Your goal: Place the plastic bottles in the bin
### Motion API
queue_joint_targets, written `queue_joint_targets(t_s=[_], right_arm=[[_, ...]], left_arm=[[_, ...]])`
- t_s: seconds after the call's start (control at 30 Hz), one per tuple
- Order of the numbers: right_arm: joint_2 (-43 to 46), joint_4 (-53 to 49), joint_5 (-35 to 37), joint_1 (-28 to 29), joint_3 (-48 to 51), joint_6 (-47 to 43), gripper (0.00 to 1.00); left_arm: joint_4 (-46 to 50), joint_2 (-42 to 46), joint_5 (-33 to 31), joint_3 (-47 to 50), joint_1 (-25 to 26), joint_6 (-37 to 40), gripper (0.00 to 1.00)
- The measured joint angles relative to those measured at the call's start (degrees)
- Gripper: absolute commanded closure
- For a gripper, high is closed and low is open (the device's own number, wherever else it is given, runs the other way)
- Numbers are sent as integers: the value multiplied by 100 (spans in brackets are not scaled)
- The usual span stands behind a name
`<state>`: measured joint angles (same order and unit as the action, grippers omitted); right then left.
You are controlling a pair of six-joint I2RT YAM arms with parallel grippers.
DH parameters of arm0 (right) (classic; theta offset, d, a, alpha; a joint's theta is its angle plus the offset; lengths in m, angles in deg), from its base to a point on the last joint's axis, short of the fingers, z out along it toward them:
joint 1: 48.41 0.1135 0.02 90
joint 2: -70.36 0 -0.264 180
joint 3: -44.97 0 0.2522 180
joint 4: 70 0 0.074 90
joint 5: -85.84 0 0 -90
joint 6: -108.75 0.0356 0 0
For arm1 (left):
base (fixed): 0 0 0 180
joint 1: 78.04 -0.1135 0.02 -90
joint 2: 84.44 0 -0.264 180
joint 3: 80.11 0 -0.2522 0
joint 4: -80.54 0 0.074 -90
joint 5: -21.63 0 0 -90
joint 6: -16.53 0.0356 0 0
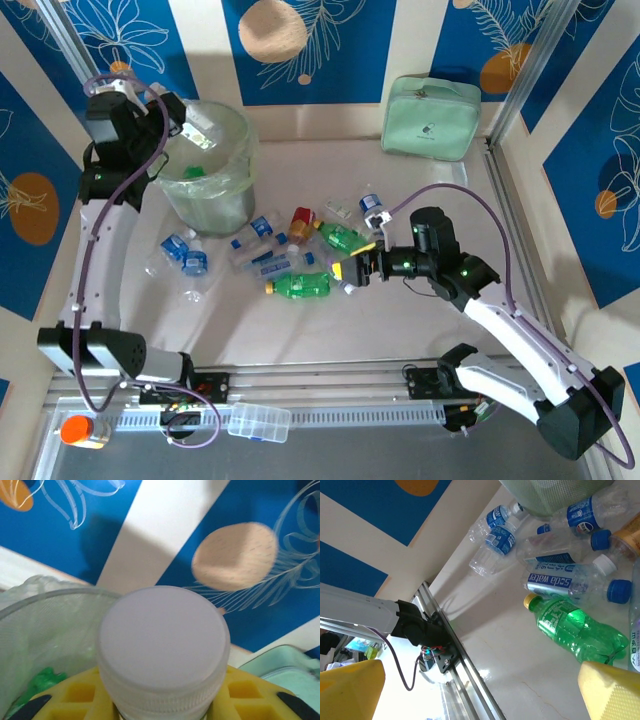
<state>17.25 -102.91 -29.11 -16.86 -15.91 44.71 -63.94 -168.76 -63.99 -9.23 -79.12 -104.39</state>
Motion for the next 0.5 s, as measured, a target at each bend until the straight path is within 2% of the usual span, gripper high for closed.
queue_joint_targets(t_s=[0.23,0.5], right_arm=[[-7,-17,85,52,15,-2,1],[-181,-20,232,286,118,-4,1]], left_arm=[[363,-654,413,7,-155,114,74],[249,-1318,1228,181,-302,-332,75]])
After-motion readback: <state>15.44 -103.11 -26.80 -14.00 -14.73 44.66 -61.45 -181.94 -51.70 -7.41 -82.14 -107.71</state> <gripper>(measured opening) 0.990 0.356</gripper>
